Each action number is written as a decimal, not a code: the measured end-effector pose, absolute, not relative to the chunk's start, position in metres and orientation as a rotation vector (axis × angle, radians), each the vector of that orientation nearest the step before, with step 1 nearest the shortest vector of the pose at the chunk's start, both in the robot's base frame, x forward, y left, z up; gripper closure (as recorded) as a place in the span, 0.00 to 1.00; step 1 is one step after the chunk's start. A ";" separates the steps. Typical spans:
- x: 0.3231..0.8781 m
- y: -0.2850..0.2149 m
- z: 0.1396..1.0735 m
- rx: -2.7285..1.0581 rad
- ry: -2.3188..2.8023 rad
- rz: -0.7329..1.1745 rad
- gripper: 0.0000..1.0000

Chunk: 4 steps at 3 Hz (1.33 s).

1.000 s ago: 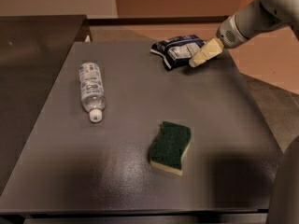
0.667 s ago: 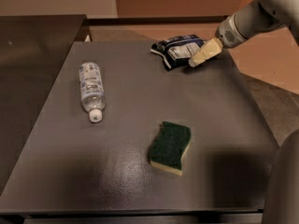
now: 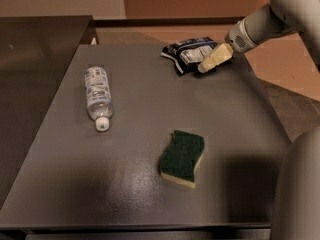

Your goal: Pick blue chip bag

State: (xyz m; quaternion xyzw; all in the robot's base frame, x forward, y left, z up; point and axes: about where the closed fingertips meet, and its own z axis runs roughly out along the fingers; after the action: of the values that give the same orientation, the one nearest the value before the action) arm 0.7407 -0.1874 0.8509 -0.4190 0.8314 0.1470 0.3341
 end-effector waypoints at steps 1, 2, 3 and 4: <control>0.744 -0.189 0.846 -1.082 2.183 0.391 0.00; 0.748 -0.192 0.840 -1.079 2.202 0.386 0.18; 0.749 -0.193 0.838 -1.083 2.206 0.386 0.41; 0.749 -0.194 0.842 -1.086 2.204 0.380 0.65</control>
Offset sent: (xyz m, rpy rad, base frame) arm 0.0107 -0.0153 -0.0091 -0.0181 0.0299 -0.0348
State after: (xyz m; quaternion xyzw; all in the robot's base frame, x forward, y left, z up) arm 0.7490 -0.1943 0.8417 -0.4137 0.8392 0.1446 0.3219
